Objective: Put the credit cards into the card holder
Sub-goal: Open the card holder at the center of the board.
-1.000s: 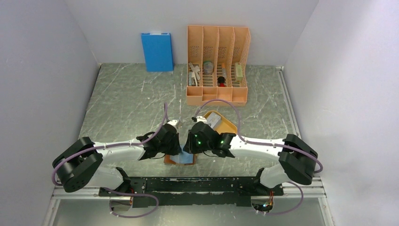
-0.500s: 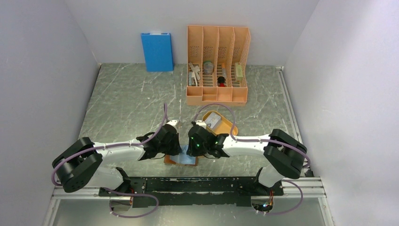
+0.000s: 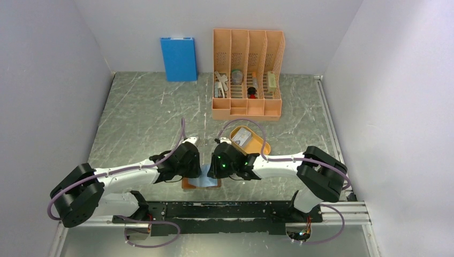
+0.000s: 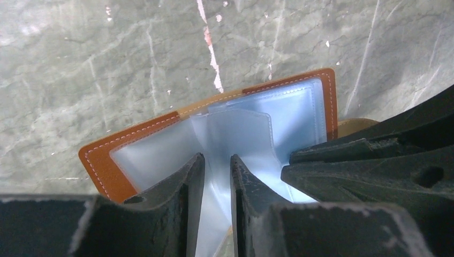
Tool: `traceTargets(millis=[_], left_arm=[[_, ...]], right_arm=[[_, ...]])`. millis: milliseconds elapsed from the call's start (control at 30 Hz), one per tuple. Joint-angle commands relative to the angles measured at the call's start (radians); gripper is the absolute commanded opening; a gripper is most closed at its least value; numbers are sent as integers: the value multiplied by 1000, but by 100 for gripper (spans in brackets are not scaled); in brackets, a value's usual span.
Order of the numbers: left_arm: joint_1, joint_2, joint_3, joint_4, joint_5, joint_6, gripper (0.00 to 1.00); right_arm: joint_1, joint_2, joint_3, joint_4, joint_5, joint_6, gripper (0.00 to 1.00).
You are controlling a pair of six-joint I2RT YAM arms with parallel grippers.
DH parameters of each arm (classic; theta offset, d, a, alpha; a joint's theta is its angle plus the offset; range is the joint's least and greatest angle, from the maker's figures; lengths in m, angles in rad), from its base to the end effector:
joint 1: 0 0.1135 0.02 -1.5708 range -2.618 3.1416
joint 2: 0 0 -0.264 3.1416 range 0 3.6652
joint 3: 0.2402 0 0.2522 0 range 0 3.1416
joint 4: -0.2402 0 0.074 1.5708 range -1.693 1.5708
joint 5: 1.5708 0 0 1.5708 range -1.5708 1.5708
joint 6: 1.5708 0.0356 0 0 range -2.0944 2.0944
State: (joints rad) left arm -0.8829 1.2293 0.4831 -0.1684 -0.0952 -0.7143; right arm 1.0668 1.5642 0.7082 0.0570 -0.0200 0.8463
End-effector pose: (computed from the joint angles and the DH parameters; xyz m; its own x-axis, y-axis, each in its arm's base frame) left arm 0.1416 -0.1670 0.1533 -0.8598 0.0191 -0.5103 0.2237 0.9124 -0.3428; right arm 0.1445 0.2635 0.1533 -0.8900 -0.0635 -0.4515 -0.3255 0.7818 0.5318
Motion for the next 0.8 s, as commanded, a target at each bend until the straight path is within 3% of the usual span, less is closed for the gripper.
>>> traceTargets(millis=[0, 333, 533, 767], left_arm=[[-4, -32, 40, -88, -47, 3, 31], [-3, -89, 54, -108, -61, -22, 49], [-4, -47, 40, -93, -71, -11, 47], [-3, 15, -18, -33, -65, -19, 41]], right_arm=[[-2, 0, -12, 74, -54, -15, 18], [-2, 4, -28, 119, -76, -13, 19], [-6, -29, -56, 81, 1, 29, 20], [-11, -22, -80, 136, -49, 42, 19]])
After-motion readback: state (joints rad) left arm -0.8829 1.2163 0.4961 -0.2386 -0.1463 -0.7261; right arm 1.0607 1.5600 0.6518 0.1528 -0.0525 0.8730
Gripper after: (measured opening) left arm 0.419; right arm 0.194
